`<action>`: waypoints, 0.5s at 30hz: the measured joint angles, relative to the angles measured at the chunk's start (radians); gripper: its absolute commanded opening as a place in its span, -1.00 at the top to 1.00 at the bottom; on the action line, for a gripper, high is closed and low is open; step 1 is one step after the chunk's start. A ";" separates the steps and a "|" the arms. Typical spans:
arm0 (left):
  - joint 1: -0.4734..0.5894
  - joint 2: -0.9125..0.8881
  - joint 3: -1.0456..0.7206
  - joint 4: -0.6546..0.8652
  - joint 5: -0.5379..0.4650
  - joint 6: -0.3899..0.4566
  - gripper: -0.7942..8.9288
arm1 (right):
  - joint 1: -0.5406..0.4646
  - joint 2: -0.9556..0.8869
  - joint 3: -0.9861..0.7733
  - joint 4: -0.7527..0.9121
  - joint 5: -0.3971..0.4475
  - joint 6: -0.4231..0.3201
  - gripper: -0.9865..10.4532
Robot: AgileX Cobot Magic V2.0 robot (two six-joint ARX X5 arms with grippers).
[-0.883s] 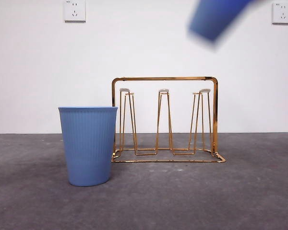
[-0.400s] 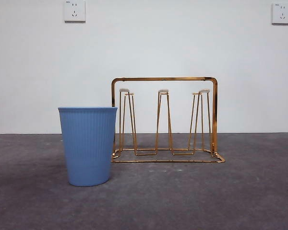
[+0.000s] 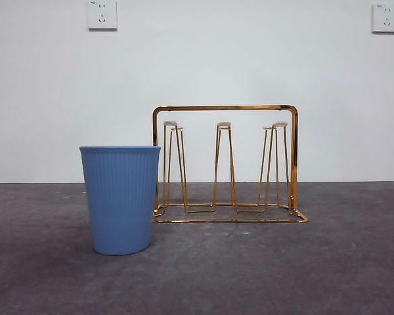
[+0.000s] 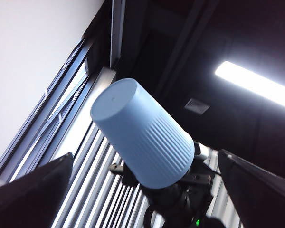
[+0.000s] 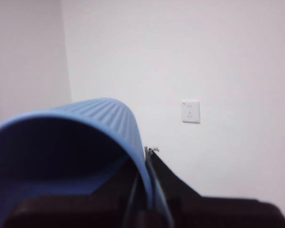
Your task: Pick up cup 1,put cup 1 in the cup rack,pick up cup 2,put cup 2 in the cup rack
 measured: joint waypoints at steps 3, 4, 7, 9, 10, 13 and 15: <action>-0.022 0.049 0.044 0.027 -0.027 -0.001 -0.71 | 0.000 0.013 0.000 0.040 -0.026 0.023 0.86; -0.029 0.067 0.060 0.039 -0.033 0.000 -0.71 | 0.000 0.019 0.000 0.052 -0.030 0.031 0.86; -0.045 0.115 0.117 0.044 -0.038 0.000 -0.71 | 0.000 0.035 0.000 0.064 -0.051 0.047 0.86; -0.050 0.142 0.151 0.044 -0.037 0.000 -0.71 | 0.000 0.048 0.000 0.074 -0.058 0.051 0.86; -0.050 0.153 0.164 0.044 -0.037 0.000 -0.71 | 0.003 0.053 0.000 0.080 -0.058 0.053 0.86; -0.051 0.182 0.196 0.045 -0.039 0.000 -0.71 | 0.027 0.074 0.000 0.080 -0.058 0.055 0.86; -0.051 0.194 0.202 0.045 -0.056 0.001 -0.71 | 0.047 0.084 -0.002 0.078 -0.052 0.055 0.86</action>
